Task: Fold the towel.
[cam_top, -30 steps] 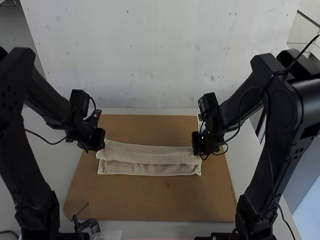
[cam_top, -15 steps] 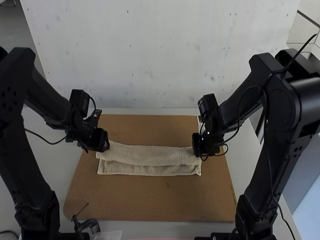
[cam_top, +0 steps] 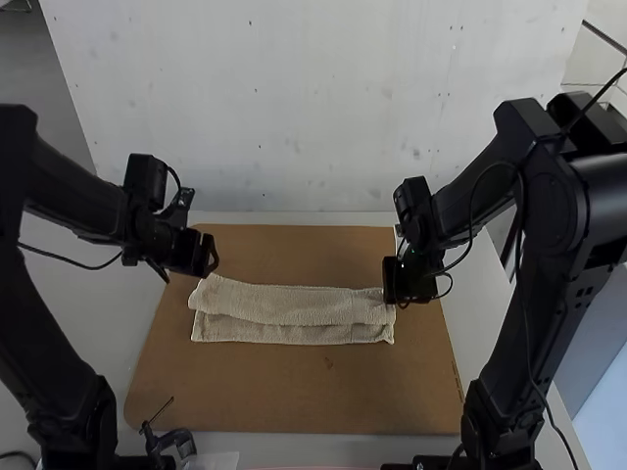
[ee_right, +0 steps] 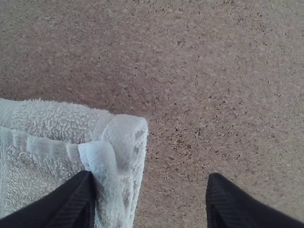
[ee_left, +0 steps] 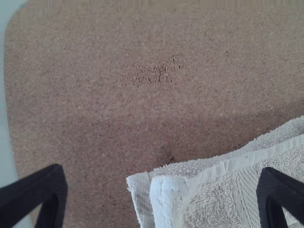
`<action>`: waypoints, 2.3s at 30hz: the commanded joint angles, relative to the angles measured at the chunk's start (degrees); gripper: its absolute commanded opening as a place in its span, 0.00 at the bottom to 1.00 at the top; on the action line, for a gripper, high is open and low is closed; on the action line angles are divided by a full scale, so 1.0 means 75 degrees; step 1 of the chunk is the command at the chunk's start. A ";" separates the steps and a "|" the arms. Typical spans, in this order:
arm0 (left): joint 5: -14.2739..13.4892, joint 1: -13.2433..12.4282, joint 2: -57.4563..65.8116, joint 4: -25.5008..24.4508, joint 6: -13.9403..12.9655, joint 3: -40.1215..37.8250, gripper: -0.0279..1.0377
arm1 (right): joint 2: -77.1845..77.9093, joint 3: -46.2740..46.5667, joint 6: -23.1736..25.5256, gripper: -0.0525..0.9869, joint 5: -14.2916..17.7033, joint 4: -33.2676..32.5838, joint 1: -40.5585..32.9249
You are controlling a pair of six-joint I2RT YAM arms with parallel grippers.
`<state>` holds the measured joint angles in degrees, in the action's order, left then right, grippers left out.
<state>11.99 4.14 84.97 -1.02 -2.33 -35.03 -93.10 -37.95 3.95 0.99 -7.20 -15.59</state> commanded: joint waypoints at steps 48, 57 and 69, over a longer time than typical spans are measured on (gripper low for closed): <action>-0.0169 -0.0306 -0.0829 0.0311 0.0006 0.0252 0.86 | -0.1485 -0.0740 0.0189 0.43 -0.1656 0.0245 0.0357; -0.0169 -0.0283 -0.0782 0.0382 0.0029 0.0252 0.86 | -0.1555 -0.0752 0.0189 0.29 -0.1808 0.0445 0.0380; -0.0169 -0.0259 -0.0771 0.0440 0.0041 0.0346 0.86 | -0.1567 -0.0670 0.0165 0.07 -0.1844 0.0972 0.0591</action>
<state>10.70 2.22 80.03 1.58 -2.24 -33.10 -103.68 -42.46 4.95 -12.51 -0.80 -12.40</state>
